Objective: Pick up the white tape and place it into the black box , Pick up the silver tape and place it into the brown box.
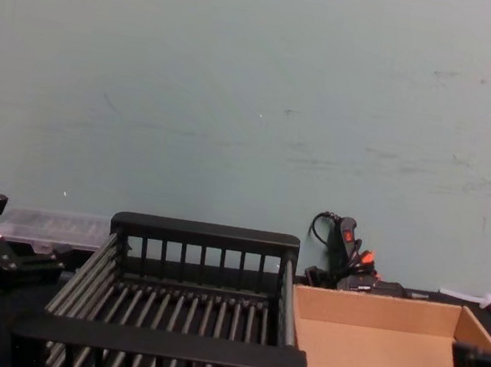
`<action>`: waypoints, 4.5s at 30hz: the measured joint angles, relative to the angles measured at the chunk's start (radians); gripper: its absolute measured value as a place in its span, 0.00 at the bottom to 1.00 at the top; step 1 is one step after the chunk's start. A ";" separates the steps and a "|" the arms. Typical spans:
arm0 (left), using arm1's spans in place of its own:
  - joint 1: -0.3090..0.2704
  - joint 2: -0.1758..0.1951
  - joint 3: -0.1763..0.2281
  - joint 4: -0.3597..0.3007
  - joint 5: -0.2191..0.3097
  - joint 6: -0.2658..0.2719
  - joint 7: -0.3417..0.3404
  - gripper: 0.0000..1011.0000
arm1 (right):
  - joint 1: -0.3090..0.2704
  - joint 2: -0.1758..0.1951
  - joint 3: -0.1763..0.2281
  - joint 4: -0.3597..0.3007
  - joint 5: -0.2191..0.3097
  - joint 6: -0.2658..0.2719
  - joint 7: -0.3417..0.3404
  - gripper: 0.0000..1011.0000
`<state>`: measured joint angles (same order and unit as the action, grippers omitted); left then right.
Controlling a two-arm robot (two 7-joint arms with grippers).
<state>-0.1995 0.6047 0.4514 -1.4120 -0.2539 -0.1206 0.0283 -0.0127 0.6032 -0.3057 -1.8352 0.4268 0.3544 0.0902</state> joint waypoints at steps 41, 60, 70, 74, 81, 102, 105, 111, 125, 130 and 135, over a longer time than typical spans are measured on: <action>0.000 0.000 0.000 0.000 0.000 0.000 0.000 0.99 | -0.121 -0.040 0.047 -0.066 -0.004 0.254 0.046 0.99; 0.000 0.000 0.000 0.000 0.000 0.000 0.000 0.99 | -0.096 -0.072 0.050 -0.022 -0.039 0.285 0.081 0.99; 0.000 0.000 0.000 0.000 0.000 0.000 0.000 0.99 | -0.083 -0.094 0.053 0.008 -0.058 0.290 0.098 0.99; 0.000 0.000 0.000 0.000 0.000 0.000 0.000 0.99 | -0.081 -0.101 0.055 0.014 -0.066 0.293 0.104 0.99; 0.000 0.000 0.000 0.000 0.000 0.000 0.000 0.99 | -0.079 -0.109 0.057 0.019 -0.082 0.296 0.110 0.99; 0.000 0.000 0.000 0.000 0.000 0.000 0.000 0.99 | -0.080 -0.108 0.057 0.019 -0.078 0.295 0.109 0.70; 0.000 0.000 0.000 0.000 0.000 0.000 0.000 0.99 | -0.080 -0.107 0.057 0.019 -0.077 0.295 0.109 0.59; 0.000 0.000 0.000 0.000 0.000 0.000 0.000 0.99 | -0.080 -0.107 0.057 0.018 -0.077 0.295 0.108 0.39; 0.000 0.000 0.000 0.000 0.000 0.000 0.000 0.99 | -0.080 -0.107 0.057 0.018 -0.076 0.294 0.108 0.18; 0.000 0.000 0.000 0.000 0.000 0.000 0.000 0.99 | -0.086 -0.113 0.066 0.012 -0.078 0.292 0.117 0.18; 0.000 0.000 0.000 0.000 0.000 0.000 0.000 0.99 | -0.093 -0.116 0.079 -0.008 -0.081 0.286 0.134 0.18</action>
<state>-0.1995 0.6047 0.4514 -1.4120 -0.2539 -0.1205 0.0283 -0.1061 0.4874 -0.2269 -1.8428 0.3455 0.6409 0.2239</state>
